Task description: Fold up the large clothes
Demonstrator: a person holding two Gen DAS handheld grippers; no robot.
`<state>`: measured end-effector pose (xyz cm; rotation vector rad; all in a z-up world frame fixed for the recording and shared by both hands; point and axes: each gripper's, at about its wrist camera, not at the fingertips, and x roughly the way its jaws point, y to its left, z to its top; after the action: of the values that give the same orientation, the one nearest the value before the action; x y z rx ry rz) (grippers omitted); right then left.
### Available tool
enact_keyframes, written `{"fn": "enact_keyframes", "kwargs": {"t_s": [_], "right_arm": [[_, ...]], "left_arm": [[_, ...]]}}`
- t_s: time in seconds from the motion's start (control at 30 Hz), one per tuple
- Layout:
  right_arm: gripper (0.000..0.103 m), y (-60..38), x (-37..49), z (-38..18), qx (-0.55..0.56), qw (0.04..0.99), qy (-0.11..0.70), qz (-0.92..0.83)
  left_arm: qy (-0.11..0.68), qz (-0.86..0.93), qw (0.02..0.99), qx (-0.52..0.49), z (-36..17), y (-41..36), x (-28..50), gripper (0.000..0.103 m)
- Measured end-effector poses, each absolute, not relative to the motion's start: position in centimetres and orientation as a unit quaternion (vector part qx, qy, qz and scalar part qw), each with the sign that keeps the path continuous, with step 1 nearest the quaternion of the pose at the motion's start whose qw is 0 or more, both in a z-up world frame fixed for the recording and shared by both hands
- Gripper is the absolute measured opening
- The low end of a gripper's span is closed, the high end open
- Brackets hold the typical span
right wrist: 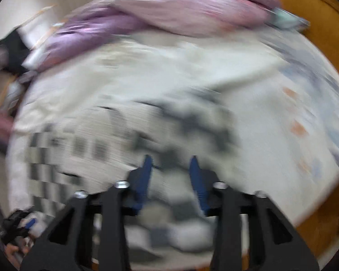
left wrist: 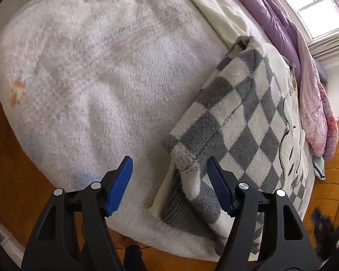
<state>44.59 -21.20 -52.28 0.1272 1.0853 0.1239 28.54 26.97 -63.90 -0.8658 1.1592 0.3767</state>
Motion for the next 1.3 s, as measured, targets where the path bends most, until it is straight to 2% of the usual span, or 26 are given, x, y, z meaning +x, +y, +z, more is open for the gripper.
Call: {"fn": "enact_keyframes", "kwargs": {"t_s": [0.03,0.1,0.27,0.37,0.5,0.77,0.97,1.23,1.3], "right_arm": [[0.013,-18.6,46.2,-52.8,0.058,0.85,0.516,0.087],[0.005,-14.5,49.2,-54.2,0.052,0.847,0.513,0.126],[0.001,-8.5,56.4,-60.3,0.069,0.809,0.566,0.145],[0.001,-7.9,57.8,-64.0,0.087,0.781,0.603,0.137],[0.0,-9.0,56.2,-63.9,0.125,0.773,0.607,0.139],[0.001,-10.6,44.8,-63.1,0.115,0.757,0.625,0.153],[0.0,-11.7,40.2,-64.7,0.118,0.757,0.626,0.144],[0.0,-12.1,41.6,-65.4,0.129,0.748,0.635,0.144],[0.0,-12.3,41.4,-65.4,0.132,0.749,0.633,0.145]], "left_arm": [[0.526,0.167,0.732,-0.399,-64.0,27.1,28.6,0.069],[0.526,0.165,0.729,-0.406,-64.4,26.8,29.1,0.069],[0.53,0.156,0.722,-0.416,-65.3,26.7,29.0,0.069],[0.528,0.158,0.716,-0.429,-65.9,26.9,28.6,0.069],[0.525,0.158,0.703,-0.453,-66.6,27.2,27.8,0.069],[0.518,0.134,0.694,-0.481,-67.2,26.9,26.7,0.069],[0.52,0.126,0.695,-0.481,-67.4,26.4,26.1,0.068],[0.514,0.084,0.674,-0.524,-67.6,24.7,25.2,0.06],[0.516,0.088,0.666,-0.531,-68.1,24.6,25.1,0.053]]}}
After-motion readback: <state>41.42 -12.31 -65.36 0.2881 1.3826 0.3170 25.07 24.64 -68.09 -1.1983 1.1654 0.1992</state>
